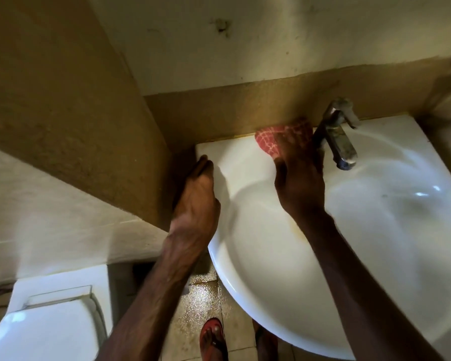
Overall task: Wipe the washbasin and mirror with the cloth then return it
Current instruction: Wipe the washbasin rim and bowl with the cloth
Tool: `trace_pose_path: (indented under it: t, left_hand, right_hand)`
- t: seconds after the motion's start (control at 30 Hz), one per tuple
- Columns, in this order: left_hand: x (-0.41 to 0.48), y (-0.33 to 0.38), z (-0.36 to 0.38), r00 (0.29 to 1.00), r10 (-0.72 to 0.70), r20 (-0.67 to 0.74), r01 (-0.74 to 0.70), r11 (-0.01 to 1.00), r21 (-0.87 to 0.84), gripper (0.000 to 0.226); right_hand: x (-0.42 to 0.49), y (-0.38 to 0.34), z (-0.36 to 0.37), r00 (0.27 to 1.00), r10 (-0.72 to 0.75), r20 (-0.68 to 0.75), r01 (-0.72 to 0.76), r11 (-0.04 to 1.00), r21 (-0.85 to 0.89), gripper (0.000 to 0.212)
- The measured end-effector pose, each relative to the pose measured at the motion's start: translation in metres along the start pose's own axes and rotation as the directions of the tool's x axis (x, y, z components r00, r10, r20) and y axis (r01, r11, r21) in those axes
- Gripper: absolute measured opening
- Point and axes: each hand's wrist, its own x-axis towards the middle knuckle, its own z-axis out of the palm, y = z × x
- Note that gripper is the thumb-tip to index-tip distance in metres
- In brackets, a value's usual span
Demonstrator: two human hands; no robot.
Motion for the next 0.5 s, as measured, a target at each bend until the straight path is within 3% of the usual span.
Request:
trace_pose_path:
  t: [0.1,0.17,0.27,0.33,0.4,0.5]
  left_hand:
    - [0.000,-0.002,-0.005,0.999,-0.034,0.029,0.035,0.998,-0.060,0.068]
    - [0.001,-0.006,-0.011,0.993,-0.103,0.062,0.111,0.985,-0.131,0.064]
    - [-0.001,-0.003,-0.023,0.983,-0.172,-0.061,0.156,0.964,-0.214,0.050]
    - [-0.005,0.007,-0.029,0.967,-0.194,-0.166,0.152,0.960,-0.236,0.046]
    - [-0.011,0.014,-0.030,0.961,-0.215,-0.173,0.168,0.954,-0.250,0.051]
    - [-0.016,0.016,-0.029,0.972,-0.210,-0.102,0.178,0.949,-0.260,0.053]
  right_hand:
    - [-0.011,-0.024,0.011,0.999,0.020,-0.027,-0.021,0.999,-0.045,0.054]
    - [-0.010,-0.044,0.015,0.996,-0.005,0.092,0.012,0.998,-0.069,0.059]
    - [-0.014,-0.083,0.027,0.950,-0.115,0.291,0.083,0.989,0.121,0.061]
    - [-0.027,-0.109,0.030,0.937,-0.218,0.273,0.155,0.960,0.235,0.059]
    - [-0.039,-0.125,0.025,0.947,-0.169,0.275,0.049,0.917,0.395,0.053]
    - [-0.067,-0.127,0.011,0.931,-0.174,0.319,0.001,0.879,0.476,0.051]
